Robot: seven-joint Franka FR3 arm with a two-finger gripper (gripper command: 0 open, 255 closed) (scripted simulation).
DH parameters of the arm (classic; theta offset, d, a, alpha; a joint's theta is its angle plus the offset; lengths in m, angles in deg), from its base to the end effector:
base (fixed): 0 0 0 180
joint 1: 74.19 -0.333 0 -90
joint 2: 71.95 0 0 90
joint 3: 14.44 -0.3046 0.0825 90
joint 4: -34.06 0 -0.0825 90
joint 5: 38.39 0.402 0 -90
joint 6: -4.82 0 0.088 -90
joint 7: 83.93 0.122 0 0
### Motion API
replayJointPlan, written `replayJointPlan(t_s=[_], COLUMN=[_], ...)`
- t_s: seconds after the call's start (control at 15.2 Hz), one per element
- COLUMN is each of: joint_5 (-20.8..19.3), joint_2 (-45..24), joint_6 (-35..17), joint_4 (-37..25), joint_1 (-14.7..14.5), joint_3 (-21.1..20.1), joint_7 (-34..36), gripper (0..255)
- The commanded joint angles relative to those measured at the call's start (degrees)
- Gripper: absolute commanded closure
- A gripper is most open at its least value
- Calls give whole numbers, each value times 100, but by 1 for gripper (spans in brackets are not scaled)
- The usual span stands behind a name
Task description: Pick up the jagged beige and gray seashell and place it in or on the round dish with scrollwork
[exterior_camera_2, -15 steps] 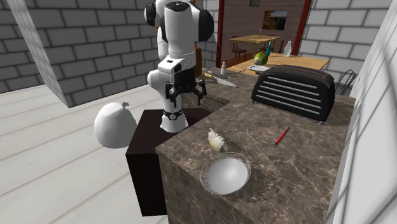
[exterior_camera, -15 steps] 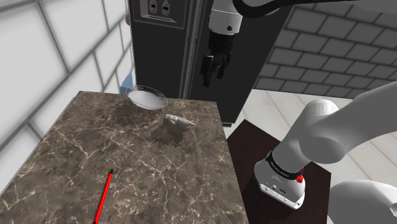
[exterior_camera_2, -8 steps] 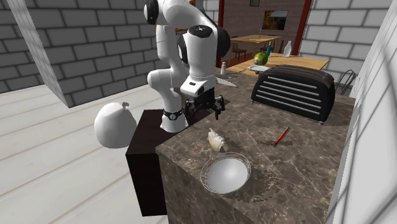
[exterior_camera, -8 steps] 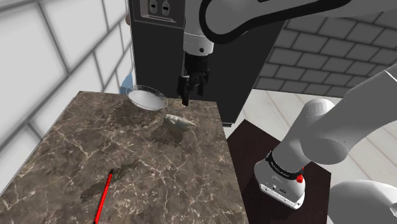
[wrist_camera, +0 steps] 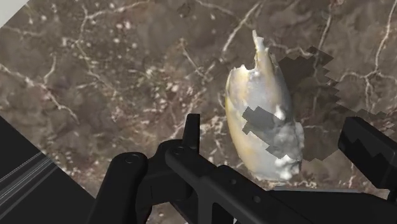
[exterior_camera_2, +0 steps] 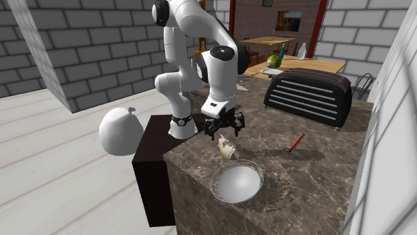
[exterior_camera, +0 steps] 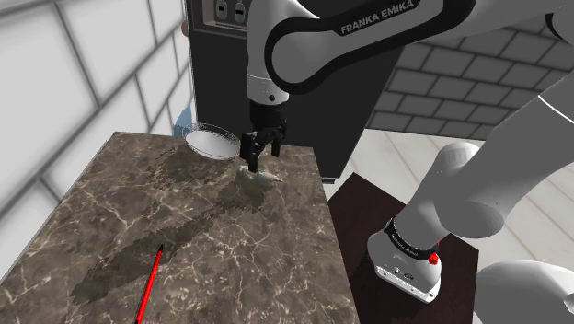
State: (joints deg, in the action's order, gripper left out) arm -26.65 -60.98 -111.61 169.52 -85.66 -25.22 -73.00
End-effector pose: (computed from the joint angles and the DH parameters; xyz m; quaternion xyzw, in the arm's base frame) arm 0.4318 0.1912 0.3541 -0.9941 -0.0433 0.0877 0.0475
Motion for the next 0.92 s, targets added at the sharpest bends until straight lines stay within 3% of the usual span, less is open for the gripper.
replayJointPlan(t_s=[0.0, 0.59, 0.66, 0.86], joint_5=[15, 27, 27, 26], joint_2=[-62, -108, -108, -124], joint_6=[-173, -301, -301, -313], joint_4=[107, 188, 188, 183], joint_1=[-13, -23, -23, -26], joint_3=[-19, -33, -33, -39], joint_7=[-4, -7, -7, 1], gripper=[0, 0, 255, 255])
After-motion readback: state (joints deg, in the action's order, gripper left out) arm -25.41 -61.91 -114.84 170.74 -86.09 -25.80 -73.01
